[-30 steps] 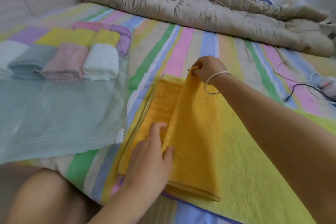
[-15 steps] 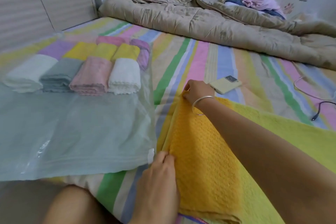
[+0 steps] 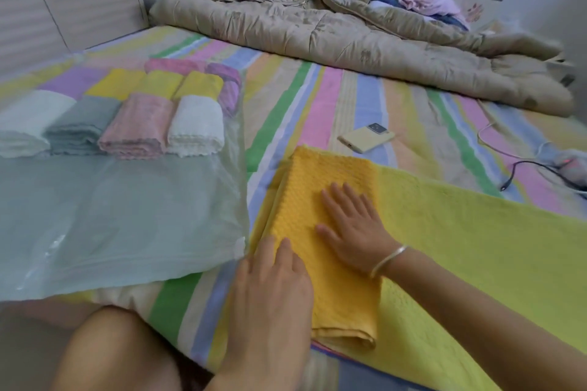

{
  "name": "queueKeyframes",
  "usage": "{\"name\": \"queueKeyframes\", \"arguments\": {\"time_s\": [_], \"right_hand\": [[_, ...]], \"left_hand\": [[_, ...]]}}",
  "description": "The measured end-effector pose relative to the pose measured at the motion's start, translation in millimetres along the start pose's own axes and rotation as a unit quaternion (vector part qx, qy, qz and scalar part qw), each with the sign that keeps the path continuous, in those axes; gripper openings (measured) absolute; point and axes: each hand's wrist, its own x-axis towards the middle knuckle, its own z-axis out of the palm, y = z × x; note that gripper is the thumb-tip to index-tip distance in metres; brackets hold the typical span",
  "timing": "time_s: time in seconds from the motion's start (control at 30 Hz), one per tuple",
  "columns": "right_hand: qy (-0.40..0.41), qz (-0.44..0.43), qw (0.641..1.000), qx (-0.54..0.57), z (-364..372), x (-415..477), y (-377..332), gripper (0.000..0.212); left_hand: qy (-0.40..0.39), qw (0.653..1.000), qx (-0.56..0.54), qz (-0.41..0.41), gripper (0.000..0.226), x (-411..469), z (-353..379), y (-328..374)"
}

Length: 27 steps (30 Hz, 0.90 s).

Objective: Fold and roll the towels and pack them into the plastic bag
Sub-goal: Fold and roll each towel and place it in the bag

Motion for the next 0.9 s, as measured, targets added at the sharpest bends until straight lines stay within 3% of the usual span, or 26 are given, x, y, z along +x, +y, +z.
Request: {"name": "queueKeyframes", "arguments": {"time_s": [0.07, 0.13, 0.3, 0.47, 0.63, 0.77, 0.9], "right_hand": [[0.030, -0.054, 0.998, 0.013, 12, -47, -11, 0.094], [0.072, -0.089, 0.993, 0.023, 21, -87, -14, 0.072], [0.100, -0.147, 0.972, 0.156, 18, -141, 3, 0.047], [0.171, -0.136, 0.972, 0.086, 20, -144, 14, 0.065], [0.193, -0.159, 0.968, 0.035, 23, -127, 3, 0.068], [0.238, -0.150, 0.950, 0.133, 21, -127, -5, 0.048], [0.248, -0.077, 0.939, 0.227, 15, -128, -5, 0.033]], "left_hand": [[0.018, 0.997, -0.030, 0.069, 0.032, -3, 7, 3], [-0.015, 0.993, -0.041, 0.110, 0.046, -4, 22, -2], [-0.127, 0.983, -0.057, 0.122, 0.064, -14, 59, -34], [-0.132, 0.981, -0.075, 0.121, 0.068, -11, 60, -34], [-0.129, 0.980, -0.127, 0.084, 0.099, -9, 46, -24], [-0.101, 0.978, -0.140, 0.120, 0.099, -18, 32, -3], [-0.012, 0.980, -0.152, 0.130, 0.058, -20, 35, 8]]}}
